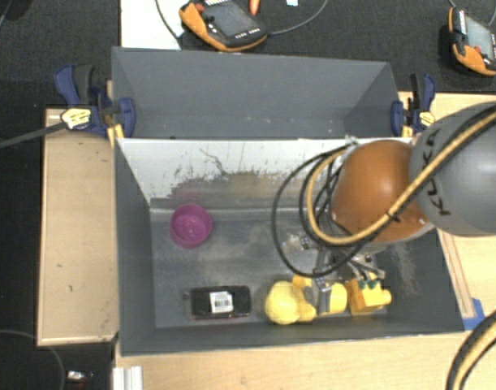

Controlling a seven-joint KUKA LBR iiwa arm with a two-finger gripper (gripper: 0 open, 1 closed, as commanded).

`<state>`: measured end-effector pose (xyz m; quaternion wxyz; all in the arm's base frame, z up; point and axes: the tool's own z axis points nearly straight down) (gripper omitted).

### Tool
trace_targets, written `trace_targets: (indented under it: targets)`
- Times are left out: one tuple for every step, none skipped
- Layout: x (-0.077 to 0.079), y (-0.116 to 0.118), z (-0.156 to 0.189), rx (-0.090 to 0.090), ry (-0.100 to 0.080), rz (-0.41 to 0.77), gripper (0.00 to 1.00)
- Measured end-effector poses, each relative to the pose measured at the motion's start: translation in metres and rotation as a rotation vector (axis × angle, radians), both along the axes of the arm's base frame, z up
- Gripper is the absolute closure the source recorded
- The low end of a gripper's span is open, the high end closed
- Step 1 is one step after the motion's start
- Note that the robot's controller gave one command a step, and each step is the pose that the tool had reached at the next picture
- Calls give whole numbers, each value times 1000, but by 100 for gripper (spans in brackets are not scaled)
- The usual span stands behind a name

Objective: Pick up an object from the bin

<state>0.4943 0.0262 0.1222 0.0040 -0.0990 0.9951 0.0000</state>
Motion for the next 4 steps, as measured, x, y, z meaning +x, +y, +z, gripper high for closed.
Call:
trace_targets:
  targets:
    - [-17,41,40,1,-7,-30,0]
    - [-16,-47,-21,0,7,52,0]
    - [-15,48,-50,0,-23,367,0]
    - [-14,17,-52,-1,3,134,100]
